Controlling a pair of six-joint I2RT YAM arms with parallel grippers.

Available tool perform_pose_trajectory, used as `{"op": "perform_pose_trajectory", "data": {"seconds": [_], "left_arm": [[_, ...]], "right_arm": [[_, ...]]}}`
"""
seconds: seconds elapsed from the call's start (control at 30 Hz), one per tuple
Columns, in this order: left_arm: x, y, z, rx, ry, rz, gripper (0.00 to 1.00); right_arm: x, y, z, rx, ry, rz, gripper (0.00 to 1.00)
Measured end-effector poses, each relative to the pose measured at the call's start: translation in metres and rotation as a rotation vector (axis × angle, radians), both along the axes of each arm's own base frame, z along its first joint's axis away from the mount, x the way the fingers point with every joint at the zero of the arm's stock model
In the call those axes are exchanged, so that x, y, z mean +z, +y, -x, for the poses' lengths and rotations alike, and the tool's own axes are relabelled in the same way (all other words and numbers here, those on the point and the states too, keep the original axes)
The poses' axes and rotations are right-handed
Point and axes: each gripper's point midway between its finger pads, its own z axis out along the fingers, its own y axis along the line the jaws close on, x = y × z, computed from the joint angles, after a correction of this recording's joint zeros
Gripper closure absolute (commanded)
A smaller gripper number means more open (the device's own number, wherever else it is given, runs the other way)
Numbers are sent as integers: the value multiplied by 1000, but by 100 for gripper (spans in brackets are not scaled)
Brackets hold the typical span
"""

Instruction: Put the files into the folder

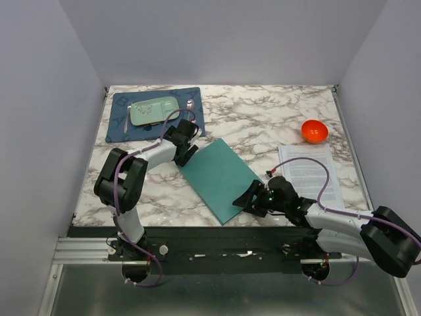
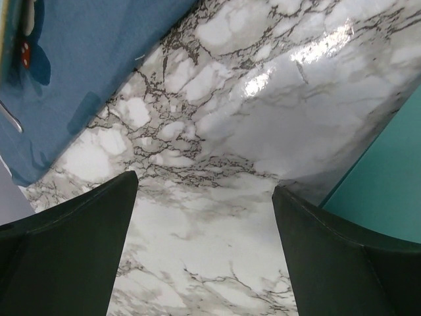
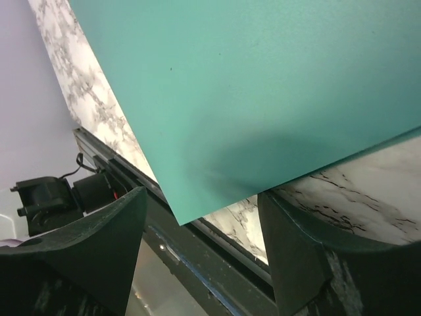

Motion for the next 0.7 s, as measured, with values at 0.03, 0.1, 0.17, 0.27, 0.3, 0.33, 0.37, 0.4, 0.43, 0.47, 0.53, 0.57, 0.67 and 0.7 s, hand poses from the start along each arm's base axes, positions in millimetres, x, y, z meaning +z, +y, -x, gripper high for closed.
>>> {"op": "perform_pose_trajectory", "data": {"seconds": [0.03,0.1,0.17,0.27,0.3,0.33,0.37,0.4,0.43,0.47,0.53,0.57,0.67,0.7], "left_arm": [[0,1,2,0,0,0,1],[0,3,6,0,-5,2,1],[-1,4,9,0,-7,3,1],[-1,5,11,0,-13,6,1],[-1,5,11,-1,-16,8,1],[-1,5,11,-1,-17,8,1],[-1,5,12,-2,-18,9,1],[-1,4,12,-5,-19,7,1],[-1,4,12,-6,-20,5,1],[-1,4,12,-8,-21,3,1],[-1,2,12,-12,-22,-2,1],[-1,1,13,-16,-23,-2,1],[-1,-6,15,-34,-23,-2,1],[-1,-9,15,-41,-22,-3,1]], "right_arm": [[0,0,-1,-7,2,-2,29],[0,-1,-1,-20,10,-6,31],[-2,-1,-1,-31,18,-13,35],[1,-2,0,-44,14,-39,40],[4,-2,0,-48,6,-53,41],[7,-3,0,-53,-6,-70,43],[12,-3,-1,-61,-19,-89,43],[15,-3,-1,-65,-32,-103,44],[20,-3,-2,-72,-48,-122,44],[25,-4,-3,-78,-64,-141,44],[33,-3,-5,-86,-88,-165,45],[35,-3,-6,-89,-96,-172,45],[34,-2,-8,-95,-98,-170,46],[31,-2,-9,-97,-93,-163,47]]}}
